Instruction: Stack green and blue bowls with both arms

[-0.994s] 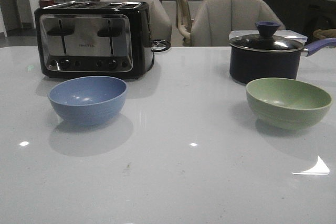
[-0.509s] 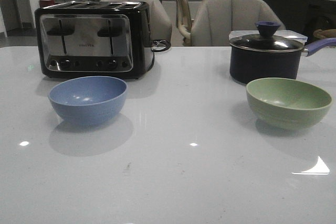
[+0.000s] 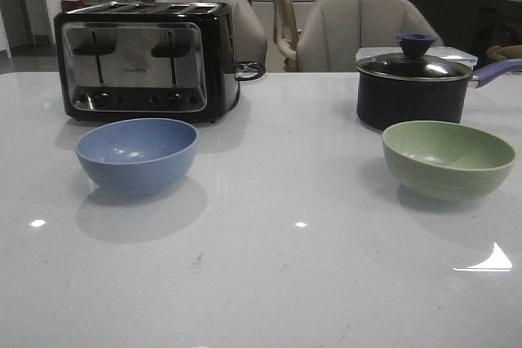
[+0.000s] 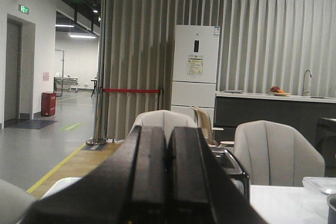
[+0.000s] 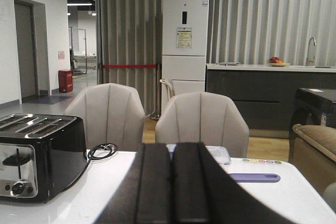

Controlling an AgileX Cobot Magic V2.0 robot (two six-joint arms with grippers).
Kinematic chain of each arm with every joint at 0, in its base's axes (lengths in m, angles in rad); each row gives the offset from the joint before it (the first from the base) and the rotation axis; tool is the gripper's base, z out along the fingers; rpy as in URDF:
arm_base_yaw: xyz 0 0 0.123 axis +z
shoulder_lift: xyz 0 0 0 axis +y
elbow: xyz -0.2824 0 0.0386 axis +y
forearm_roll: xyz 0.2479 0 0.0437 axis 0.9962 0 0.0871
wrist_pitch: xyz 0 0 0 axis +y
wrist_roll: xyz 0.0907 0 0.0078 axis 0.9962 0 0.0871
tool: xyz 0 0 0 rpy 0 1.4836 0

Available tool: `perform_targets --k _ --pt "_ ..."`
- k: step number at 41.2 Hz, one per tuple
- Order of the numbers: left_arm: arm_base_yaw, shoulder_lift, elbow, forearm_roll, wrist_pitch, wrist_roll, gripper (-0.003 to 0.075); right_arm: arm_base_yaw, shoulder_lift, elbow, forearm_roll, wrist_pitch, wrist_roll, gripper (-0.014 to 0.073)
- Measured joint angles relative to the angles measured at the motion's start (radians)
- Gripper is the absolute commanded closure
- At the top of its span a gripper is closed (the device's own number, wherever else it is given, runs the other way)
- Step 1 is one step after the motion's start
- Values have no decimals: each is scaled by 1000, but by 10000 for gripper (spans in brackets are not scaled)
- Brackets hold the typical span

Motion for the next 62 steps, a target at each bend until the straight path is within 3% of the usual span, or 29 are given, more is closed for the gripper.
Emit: perform_targets --k 11,22,36,40,42,47,49,52,54,62 --pt "0 224 -256 0 294 0 619 0 223 -218 0 240 0 558" --pt "0 399 -267 0 461 0 619 0 437 -227 0 419 0 558" --pt "0 550 -267 0 550 0 619 0 667 -227 0 468 0 555" --pt "0 579 -267 0 554 0 619 0 718 -227 0 471 0 472" --pt "0 591 -267 7 555 0 610 0 740 -227 0 471 0 367" --pt "0 620 -267 36 558 0 473 0 804 -227 0 471 0 126" --pt "0 627 -267 46 558 0 350 0 829 -227 0 462 0 67" --pt "0 637 -267 52 558 0 212 0 865 -227 0 448 0 37" --pt "0 639 -267 55 558 0 159 0 893 -227 0 431 0 37" --pt "0 659 -267 56 558 0 148 -2 1033 -264 0 383 12 37"
